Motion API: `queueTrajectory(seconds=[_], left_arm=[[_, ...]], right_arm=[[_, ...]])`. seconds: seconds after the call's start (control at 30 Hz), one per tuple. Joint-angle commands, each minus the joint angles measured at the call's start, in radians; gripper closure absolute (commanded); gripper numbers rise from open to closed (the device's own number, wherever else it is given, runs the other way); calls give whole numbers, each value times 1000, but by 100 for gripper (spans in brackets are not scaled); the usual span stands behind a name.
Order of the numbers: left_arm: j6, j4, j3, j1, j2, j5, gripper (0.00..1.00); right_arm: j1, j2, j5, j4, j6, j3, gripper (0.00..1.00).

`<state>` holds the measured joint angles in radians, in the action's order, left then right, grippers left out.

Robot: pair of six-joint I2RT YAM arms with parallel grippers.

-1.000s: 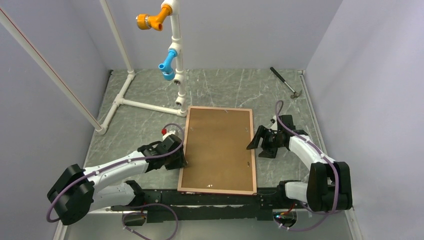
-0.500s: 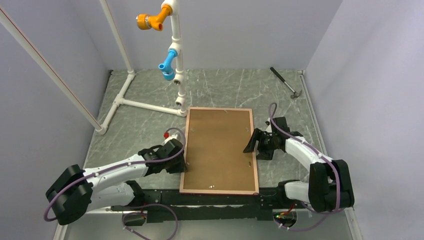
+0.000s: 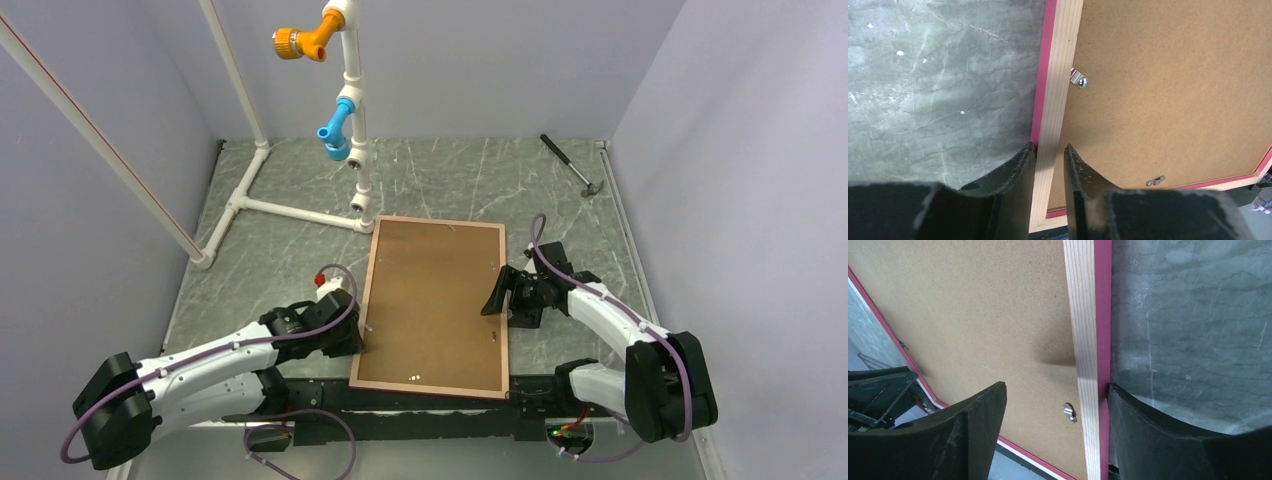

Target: Put the photo into the frame

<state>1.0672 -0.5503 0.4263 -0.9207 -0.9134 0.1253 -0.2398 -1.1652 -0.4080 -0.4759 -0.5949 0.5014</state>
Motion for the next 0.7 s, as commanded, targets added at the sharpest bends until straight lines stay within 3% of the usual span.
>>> queueTrajectory(seconds=[0.0,0.4,0.57,0.67], left_arm=[[35,45,4,-13,16,-46,72],[94,50,-6,-110,34,-51,97],[130,62,-14,-161,8,-42,97],[138,53,-4,-178,-16,-28,87]], right_arm=[[-33,-16,-82,43,-52,4,26],[-33,6,-2,-69,13,82,25],[-32,13,-8,-58,2,78,25],[-33,-1,-8,-44,3,74,25]])
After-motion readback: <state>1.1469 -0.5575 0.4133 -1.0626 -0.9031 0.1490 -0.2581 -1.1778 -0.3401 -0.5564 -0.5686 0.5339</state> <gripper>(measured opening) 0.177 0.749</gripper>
